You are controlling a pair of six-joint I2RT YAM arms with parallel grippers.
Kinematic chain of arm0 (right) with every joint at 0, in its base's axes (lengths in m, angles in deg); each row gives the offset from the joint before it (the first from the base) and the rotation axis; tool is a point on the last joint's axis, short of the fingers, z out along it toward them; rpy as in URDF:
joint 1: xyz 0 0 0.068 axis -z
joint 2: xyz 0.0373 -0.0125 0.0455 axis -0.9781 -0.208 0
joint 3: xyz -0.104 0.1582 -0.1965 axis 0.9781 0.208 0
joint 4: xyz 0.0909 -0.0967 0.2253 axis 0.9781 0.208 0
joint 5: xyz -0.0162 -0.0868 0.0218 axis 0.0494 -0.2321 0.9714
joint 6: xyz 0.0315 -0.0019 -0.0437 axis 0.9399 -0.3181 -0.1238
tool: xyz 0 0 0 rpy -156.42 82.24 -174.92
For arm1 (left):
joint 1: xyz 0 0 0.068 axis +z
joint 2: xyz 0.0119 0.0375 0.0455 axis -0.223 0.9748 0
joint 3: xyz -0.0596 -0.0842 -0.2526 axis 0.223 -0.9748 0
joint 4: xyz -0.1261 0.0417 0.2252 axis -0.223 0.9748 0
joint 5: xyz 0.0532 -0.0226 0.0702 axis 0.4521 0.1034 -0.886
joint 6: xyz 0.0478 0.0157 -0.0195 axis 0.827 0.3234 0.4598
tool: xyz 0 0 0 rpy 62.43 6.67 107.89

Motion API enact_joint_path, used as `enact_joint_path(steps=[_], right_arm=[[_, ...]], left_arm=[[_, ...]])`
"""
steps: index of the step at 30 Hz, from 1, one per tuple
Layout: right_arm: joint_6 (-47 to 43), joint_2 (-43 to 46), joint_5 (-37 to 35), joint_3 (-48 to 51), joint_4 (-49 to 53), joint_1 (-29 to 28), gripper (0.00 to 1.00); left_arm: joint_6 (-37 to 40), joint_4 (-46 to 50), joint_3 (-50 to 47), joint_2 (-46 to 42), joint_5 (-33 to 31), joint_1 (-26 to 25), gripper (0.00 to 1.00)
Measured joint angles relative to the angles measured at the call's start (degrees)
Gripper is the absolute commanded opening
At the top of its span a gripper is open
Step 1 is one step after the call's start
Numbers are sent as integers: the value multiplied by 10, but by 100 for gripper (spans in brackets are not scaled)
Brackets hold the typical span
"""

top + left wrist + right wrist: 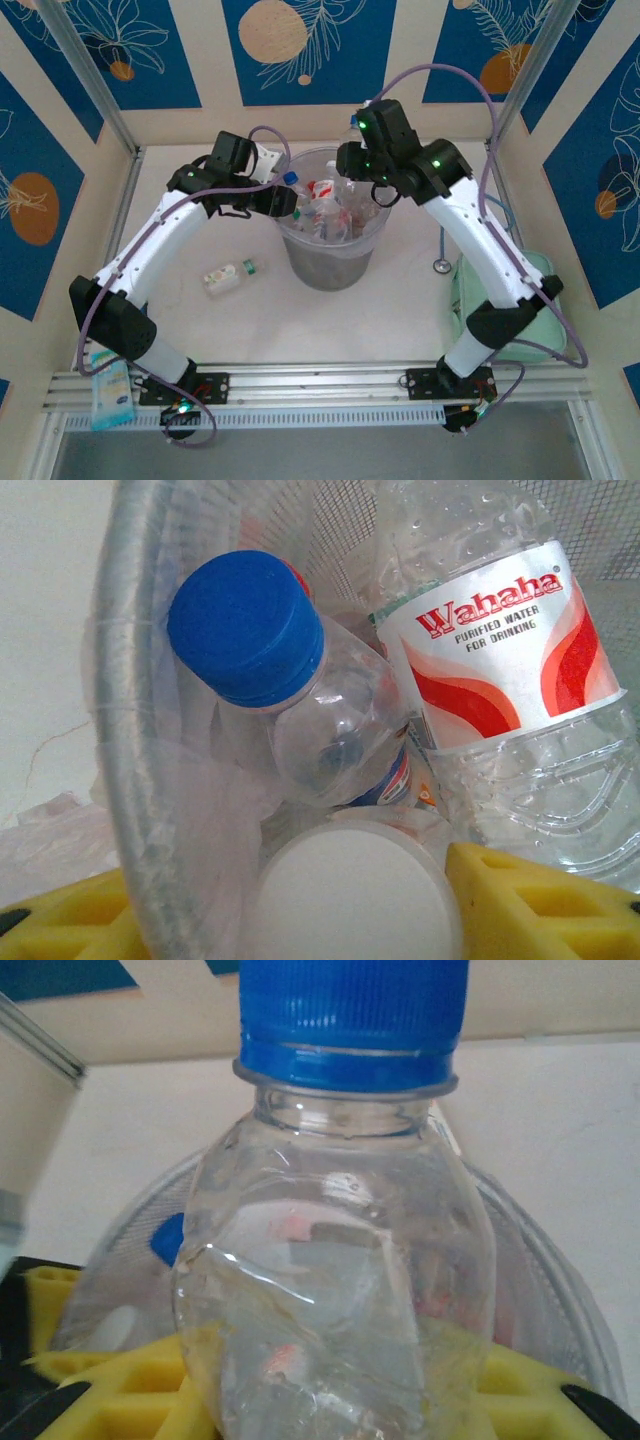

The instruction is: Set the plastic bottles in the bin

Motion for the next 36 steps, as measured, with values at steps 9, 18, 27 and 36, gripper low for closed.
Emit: enact_joint_path(steps=[9,18,27,36], right_arm=[[-2,-73,35,-16,34,16,2],[56,-123,89,-41,80,40,8],[70,-124,114,-20,92,50,44],[73,-130,114,-96,181,47,87]], left_arm=[[3,2,2,0,0,-3,59],[3,5,2,0,-3,-3,58],[3,6,5,0,-2,-3,58],[4,6,8,0,10,-10,58]])
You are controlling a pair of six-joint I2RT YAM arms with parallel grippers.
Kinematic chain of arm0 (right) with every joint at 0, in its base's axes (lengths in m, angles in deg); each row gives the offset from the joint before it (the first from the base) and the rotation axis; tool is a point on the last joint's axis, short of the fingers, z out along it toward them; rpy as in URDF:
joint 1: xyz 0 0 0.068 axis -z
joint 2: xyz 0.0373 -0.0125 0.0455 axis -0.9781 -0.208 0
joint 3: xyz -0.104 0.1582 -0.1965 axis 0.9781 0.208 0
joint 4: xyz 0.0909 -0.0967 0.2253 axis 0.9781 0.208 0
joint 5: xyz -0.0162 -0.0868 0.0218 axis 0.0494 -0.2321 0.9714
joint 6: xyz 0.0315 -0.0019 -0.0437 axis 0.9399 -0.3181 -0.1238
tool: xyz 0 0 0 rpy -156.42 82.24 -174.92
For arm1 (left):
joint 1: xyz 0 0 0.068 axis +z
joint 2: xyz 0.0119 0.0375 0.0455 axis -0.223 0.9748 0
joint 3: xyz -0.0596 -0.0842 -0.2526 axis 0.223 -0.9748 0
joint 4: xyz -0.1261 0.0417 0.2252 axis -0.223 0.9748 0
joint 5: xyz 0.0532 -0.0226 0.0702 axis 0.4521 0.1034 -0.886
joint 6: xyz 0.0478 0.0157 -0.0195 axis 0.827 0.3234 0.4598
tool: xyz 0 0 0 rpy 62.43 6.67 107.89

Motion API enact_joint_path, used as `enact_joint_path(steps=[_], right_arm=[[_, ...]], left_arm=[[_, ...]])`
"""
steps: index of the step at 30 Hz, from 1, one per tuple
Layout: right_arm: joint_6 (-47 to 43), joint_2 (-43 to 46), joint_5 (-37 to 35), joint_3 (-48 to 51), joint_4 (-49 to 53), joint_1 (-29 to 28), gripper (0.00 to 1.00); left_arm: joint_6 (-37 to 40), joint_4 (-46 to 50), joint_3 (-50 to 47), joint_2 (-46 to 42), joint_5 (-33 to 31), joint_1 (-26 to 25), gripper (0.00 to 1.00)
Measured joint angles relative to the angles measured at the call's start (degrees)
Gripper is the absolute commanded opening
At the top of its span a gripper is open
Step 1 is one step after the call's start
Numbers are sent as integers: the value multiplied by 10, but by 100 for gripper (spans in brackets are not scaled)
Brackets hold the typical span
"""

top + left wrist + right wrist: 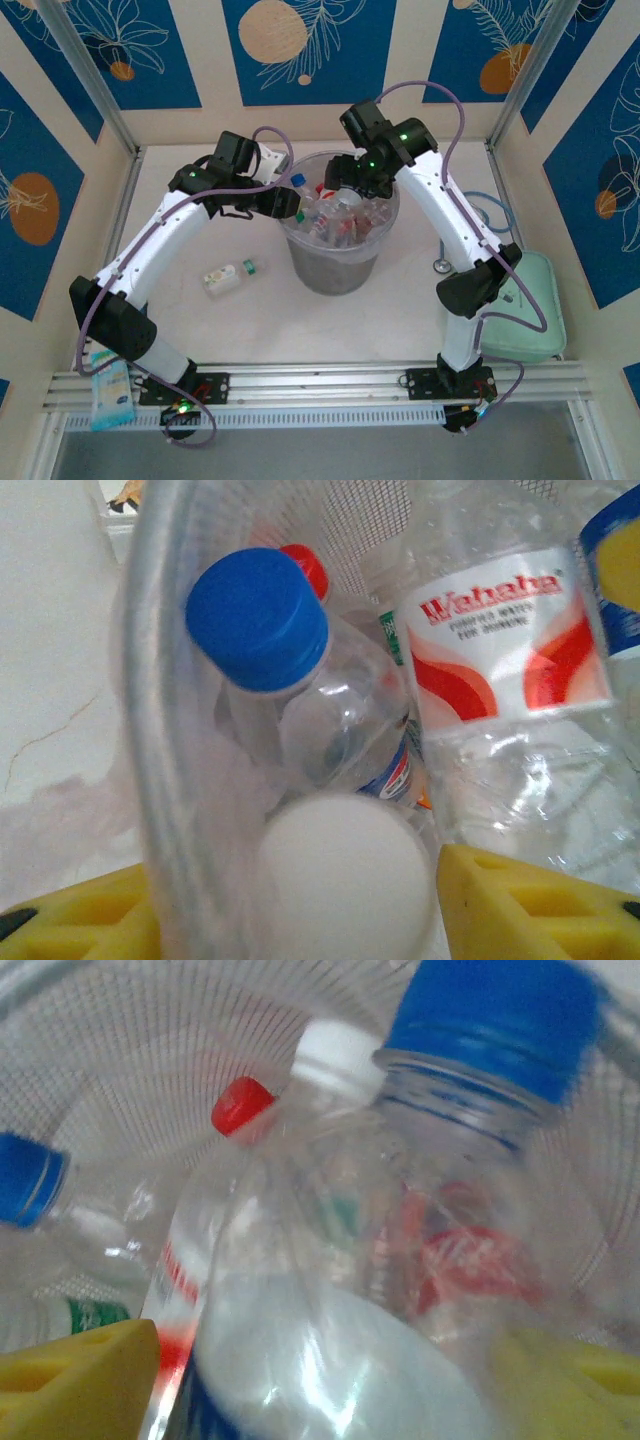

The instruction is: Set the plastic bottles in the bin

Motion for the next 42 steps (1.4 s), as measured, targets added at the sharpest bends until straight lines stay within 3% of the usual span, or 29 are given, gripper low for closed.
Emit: enact_joint_path(steps=[5,8,17,22,28,32,36,39,42], right_arm=[[-21,-18,-9,-83,39,0,87],[-32,-39,-21,-124,57,0,82],[-67,-83,-57,-127,65,1,37],[-70,-49,-62,-13,14,0,31],[-58,5,-57,85,-55,12,35],[-60,2,-46,59,-33,15,55],[-65,-2,-32,-10,-13,13,64],[-71,-1,-30,-59,-6,13,64],[-74,4,-29,-68,2,13,55]], left_arm=[[0,0,0,0,0,-1,58],[0,0,0,0,0,-1,58],[0,0,0,0,0,-1,59],[0,0,0,-1,0,-1,58],[0,-2,0,-3,3,-3,59],[0,-2,0,-3,3,-3,60],[7,0,12,-3,5,-3,66],[15,2,30,-3,5,-3,68],[17,7,48,-3,4,-3,69]])
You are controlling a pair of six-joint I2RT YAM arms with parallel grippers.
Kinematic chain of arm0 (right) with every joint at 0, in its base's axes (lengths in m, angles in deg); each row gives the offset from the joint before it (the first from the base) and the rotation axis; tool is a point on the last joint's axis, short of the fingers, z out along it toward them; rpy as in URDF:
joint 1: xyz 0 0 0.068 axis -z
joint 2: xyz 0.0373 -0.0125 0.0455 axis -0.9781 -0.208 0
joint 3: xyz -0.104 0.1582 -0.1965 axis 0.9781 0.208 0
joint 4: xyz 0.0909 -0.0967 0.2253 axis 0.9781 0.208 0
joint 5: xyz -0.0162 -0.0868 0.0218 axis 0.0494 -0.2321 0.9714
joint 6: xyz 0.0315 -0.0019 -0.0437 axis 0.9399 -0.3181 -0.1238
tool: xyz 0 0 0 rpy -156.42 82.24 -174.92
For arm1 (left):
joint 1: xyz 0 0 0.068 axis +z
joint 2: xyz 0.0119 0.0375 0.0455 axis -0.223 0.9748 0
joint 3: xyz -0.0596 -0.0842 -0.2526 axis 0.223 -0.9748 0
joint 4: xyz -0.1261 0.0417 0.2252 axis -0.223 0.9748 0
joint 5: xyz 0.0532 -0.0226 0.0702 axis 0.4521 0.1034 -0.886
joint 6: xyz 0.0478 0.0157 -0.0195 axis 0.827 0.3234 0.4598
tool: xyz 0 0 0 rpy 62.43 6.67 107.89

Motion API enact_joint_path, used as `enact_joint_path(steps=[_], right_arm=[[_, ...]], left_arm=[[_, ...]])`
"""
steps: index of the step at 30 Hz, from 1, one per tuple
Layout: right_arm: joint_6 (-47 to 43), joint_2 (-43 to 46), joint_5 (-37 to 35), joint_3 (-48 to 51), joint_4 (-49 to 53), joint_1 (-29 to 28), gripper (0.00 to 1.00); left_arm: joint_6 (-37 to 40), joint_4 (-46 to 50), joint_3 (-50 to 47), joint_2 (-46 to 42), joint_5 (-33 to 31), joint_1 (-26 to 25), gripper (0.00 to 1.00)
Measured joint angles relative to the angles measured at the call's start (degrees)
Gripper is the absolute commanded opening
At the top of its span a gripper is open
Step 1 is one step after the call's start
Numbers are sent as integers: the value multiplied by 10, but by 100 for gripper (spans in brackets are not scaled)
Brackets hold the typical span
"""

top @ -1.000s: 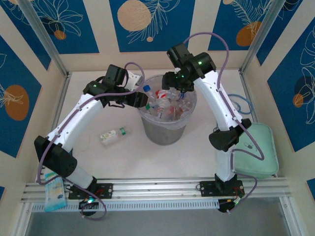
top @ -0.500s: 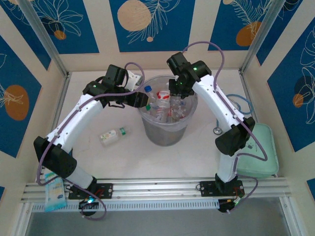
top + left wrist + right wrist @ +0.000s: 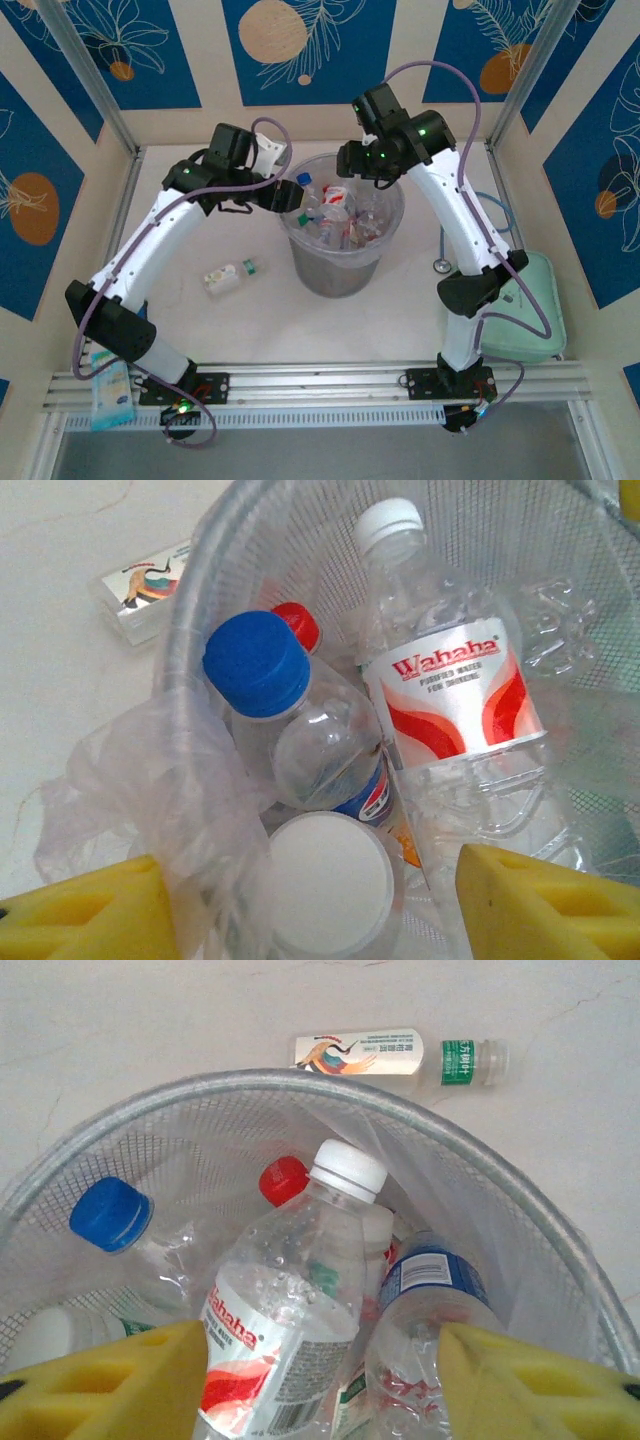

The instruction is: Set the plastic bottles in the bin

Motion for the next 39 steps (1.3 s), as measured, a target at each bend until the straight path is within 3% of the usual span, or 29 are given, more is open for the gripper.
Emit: enact_joint_path(steps=[8,13,17,22,26,34,39], right_arm=[[10,37,23,125,-9,6,39],[29,67,52,209,-42,12,39],[36,75,70,211,-60,16,38],[60,87,94,202,-103,26,46],[76,123,100,221,-158,45,46],[109,244,126,348,-230,139,48],[120,301,152,418,-242,208,54]], left_arm=[[15,11,66,1,5,0,80],[24,11,107,1,15,3,89],[35,23,123,1,17,15,100],[35,39,123,-11,43,41,100],[42,72,118,-42,8,57,100],[14,99,-73,-103,-97,143,100],[-1,76,-228,-100,-135,152,100]])
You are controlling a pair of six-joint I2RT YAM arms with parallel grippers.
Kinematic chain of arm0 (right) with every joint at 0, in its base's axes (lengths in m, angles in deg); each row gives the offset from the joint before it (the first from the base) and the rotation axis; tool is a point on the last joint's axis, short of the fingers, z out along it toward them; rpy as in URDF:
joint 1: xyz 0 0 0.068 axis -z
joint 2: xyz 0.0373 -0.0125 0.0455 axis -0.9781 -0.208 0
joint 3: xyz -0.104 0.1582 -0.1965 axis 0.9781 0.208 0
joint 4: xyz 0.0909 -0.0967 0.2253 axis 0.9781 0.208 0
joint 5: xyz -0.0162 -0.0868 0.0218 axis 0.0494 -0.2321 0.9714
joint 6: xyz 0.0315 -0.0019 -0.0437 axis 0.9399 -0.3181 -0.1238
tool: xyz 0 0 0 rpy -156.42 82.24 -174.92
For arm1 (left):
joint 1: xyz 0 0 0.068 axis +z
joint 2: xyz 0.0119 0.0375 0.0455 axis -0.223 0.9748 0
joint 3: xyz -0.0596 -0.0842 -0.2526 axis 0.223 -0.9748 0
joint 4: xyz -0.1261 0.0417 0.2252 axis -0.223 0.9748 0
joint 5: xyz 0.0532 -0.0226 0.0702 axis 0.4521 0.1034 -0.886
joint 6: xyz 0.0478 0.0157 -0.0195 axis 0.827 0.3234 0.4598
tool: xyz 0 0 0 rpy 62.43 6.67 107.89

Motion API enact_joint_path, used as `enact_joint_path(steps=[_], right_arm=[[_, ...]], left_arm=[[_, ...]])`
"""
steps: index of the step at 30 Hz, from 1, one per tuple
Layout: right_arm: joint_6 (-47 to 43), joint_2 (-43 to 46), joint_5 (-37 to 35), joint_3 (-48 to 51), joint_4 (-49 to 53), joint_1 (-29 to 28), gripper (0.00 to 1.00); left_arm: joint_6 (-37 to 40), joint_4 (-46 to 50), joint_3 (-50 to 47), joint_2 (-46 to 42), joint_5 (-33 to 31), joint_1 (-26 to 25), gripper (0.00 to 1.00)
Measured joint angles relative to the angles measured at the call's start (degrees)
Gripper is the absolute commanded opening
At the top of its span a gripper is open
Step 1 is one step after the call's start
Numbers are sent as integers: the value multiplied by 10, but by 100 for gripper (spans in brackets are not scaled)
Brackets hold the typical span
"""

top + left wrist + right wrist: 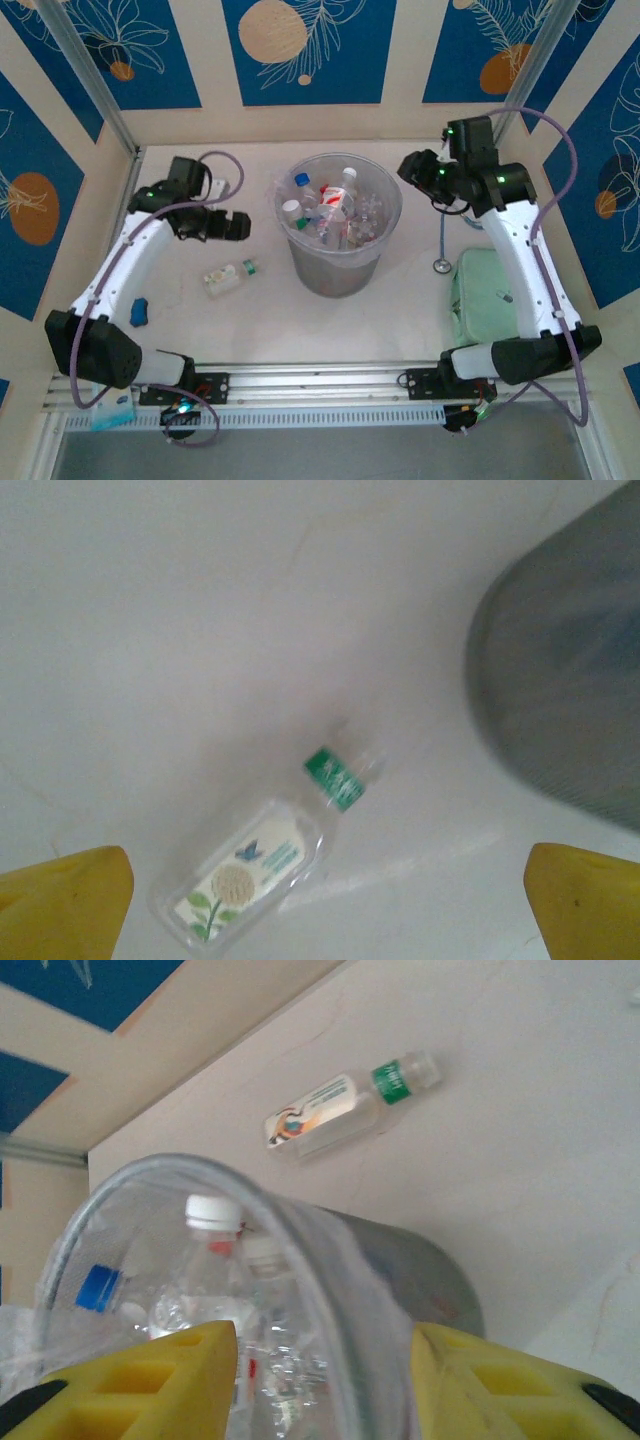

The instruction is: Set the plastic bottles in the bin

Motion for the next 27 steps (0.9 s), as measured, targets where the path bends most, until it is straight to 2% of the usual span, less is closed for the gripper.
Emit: enact_joint_path(steps=[4,11,17,27], right_arm=[[5,14,24,17,-3,26,61],[3,16,51,23,-6,37,64],[3,16,68,26,-6,40,65],[4,17,68,39,-5,40,66]], left_arm=[[-3,-30,-65,19,-18,0,100],[-5,-94,-147,45,-10,-2,100],[-3,-124,-165,82,-2,-12,100],[-27,-133,-223,60,20,-40,100]])
